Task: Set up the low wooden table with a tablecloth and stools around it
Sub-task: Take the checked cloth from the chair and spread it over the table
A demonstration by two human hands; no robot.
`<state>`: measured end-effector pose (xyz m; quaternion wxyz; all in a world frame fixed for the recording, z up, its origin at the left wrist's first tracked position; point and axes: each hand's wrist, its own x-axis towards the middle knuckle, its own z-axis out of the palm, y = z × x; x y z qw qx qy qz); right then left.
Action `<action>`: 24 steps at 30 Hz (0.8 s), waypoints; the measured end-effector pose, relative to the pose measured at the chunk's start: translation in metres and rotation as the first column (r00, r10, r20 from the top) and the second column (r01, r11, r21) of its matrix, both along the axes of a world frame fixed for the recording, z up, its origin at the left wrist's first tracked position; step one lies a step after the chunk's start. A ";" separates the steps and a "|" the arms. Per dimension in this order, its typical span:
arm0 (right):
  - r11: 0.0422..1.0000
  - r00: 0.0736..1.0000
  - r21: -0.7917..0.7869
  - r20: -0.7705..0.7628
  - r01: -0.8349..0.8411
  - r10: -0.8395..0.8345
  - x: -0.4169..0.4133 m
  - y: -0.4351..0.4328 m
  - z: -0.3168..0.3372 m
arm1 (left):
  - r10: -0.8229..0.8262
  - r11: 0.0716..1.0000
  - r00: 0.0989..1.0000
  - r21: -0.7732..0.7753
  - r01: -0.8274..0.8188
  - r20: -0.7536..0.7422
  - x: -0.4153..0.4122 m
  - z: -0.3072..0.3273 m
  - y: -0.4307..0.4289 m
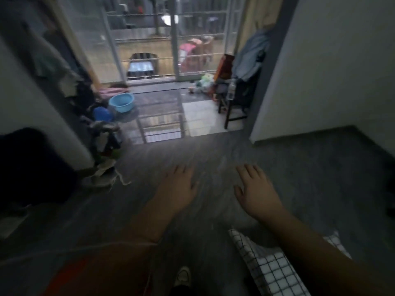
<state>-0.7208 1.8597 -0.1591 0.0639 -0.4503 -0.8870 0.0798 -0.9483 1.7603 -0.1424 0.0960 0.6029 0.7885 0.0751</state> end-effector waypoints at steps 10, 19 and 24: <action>0.881 0.880 -0.076 -0.055 0.467 -0.471 0.040 0.102 0.001 | -0.517 0.856 0.856 -0.006 0.518 0.014 0.039 0.012 0.229; 0.670 0.671 -0.122 -0.039 0.733 -0.741 0.124 0.177 -0.025 | -0.756 0.654 0.653 -0.013 0.756 -0.030 0.158 -0.004 0.375; 0.528 0.525 -0.100 -0.057 0.844 -0.849 0.155 0.188 -0.013 | -0.861 0.507 0.506 -0.015 0.862 -0.045 0.216 -0.004 0.424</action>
